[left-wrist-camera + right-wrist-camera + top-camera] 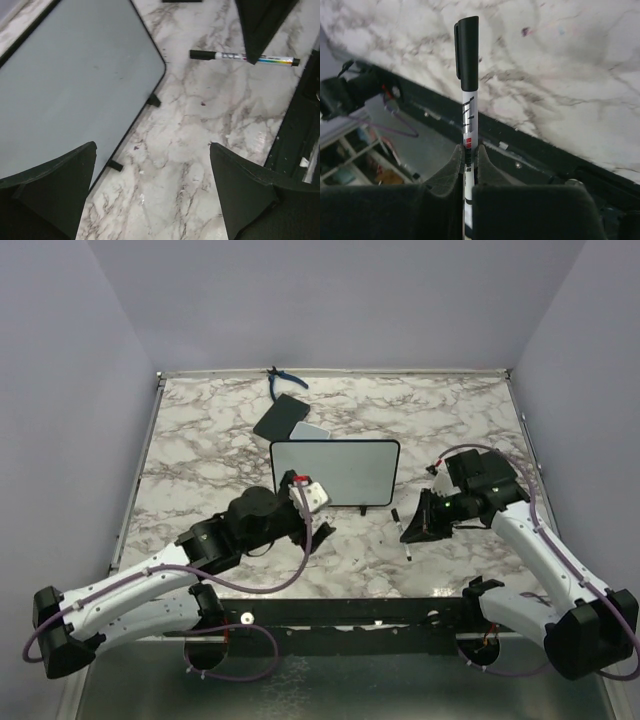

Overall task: Write a sentence on the whiteboard
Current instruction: Open the whiteboard marker.

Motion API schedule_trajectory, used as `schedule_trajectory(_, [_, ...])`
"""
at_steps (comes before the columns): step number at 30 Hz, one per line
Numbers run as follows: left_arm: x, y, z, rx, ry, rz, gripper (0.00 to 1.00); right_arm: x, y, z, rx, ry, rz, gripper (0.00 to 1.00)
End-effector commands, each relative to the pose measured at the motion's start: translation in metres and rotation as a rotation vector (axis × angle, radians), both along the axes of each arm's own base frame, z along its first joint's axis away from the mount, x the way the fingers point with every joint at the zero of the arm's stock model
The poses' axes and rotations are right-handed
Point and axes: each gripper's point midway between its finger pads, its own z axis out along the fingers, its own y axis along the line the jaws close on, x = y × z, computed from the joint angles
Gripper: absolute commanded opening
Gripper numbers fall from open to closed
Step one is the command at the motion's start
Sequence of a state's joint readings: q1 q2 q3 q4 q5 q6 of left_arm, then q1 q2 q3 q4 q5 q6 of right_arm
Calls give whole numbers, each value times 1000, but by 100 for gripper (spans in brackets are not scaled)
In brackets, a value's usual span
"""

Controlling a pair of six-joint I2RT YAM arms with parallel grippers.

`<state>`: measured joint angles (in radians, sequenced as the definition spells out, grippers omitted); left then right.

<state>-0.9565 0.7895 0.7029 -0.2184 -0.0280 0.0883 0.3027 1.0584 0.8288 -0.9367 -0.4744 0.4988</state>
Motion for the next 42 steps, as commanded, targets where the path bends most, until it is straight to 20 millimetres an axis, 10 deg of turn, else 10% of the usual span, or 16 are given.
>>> schedule_trajectory(1, [-43,-58,0,84,-84,-307,95,-50,31,26,249,129,199,1])
schedule_trajectory(7, [-81,-90,-27,185,-120,-501,96,-79,64,31,362,195,367,1])
schedule_trajectory(15, [-111,-86,-68,270,-115,-601,96,-94,79,39,455,273,508,1])
schedule_trajectory(29, [-113,-86,-83,325,-94,-571,59,-108,88,56,486,309,638,1])
schedule_trajectory(42, [-106,-77,-85,363,-109,-511,45,-111,86,58,489,310,639,1])
